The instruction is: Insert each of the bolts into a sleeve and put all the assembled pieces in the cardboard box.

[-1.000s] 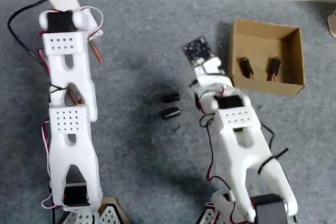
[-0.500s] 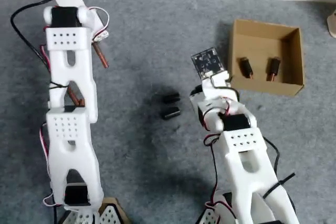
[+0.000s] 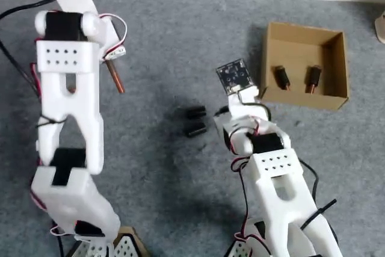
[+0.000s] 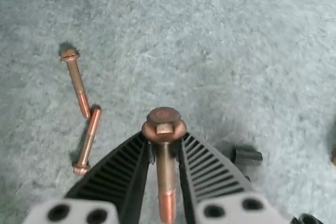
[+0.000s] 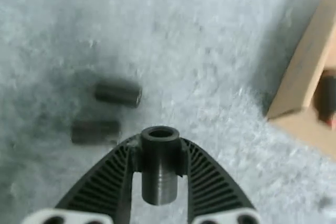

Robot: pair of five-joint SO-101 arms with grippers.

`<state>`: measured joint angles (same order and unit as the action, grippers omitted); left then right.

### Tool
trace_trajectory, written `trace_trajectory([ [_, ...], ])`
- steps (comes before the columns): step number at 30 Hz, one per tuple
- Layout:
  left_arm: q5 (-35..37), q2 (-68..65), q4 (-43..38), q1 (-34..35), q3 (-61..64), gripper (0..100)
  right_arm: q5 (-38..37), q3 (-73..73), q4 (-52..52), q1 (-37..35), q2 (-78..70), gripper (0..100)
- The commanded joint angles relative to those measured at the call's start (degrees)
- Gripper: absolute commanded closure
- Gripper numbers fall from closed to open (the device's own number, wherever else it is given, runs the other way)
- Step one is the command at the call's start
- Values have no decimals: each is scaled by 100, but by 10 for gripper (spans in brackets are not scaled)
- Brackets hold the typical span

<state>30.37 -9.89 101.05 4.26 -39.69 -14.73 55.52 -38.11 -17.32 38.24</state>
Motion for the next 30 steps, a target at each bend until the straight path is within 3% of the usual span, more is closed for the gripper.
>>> trace_trajectory([
  [1,-44,840,-18,-110,268,997,62,-382,-163,-48,479,993],
  [11,-53,2431,-378,-110,2132,997,378,391,-277,-110,2448,993],
  [22,-255,4769,-3490,-382,5604,997,132,1560,-268,-593,4224,993],
  [30,-229,5015,-4853,-409,6431,997,88,2299,-66,-963,5253,993],
])
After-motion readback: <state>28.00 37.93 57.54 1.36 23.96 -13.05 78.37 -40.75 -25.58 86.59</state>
